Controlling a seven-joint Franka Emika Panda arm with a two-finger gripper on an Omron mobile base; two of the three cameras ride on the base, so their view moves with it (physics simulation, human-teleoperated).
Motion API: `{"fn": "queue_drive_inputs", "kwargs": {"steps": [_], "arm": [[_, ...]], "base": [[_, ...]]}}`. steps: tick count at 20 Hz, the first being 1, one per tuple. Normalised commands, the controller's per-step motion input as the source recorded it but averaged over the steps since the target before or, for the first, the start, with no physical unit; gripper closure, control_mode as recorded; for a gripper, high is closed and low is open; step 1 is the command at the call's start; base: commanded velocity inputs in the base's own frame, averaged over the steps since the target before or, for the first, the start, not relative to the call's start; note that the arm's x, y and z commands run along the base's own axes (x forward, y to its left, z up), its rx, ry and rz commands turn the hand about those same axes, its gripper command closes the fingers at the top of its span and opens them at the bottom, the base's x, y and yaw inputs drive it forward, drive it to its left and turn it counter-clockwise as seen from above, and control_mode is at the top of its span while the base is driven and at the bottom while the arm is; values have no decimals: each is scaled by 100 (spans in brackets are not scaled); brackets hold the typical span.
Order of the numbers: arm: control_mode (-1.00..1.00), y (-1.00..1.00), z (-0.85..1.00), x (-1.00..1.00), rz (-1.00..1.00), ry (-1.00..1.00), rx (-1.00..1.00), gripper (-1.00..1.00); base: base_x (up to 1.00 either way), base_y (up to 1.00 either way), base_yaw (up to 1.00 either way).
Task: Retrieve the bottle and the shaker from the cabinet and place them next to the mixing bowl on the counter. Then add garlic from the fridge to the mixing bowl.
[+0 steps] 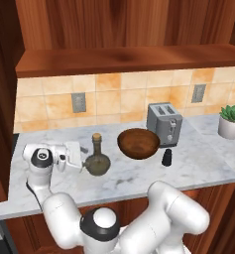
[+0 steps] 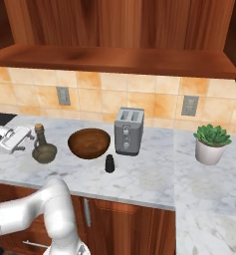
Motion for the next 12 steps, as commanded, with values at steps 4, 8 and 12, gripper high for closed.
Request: {"fn": "queue_drive_inputs", "kwargs": {"steps": [4, 8, 12], "arm": [[-100, 0, 33, -97, -3, -17, 0, -100], [-100, -10, 39, -94, -3, -19, 0, -100], [-100, -31, 44, -77, -2, -19, 0, -100]], "base": [[0, 0, 0], [0, 0, 0], [0, 0, 0]]}}
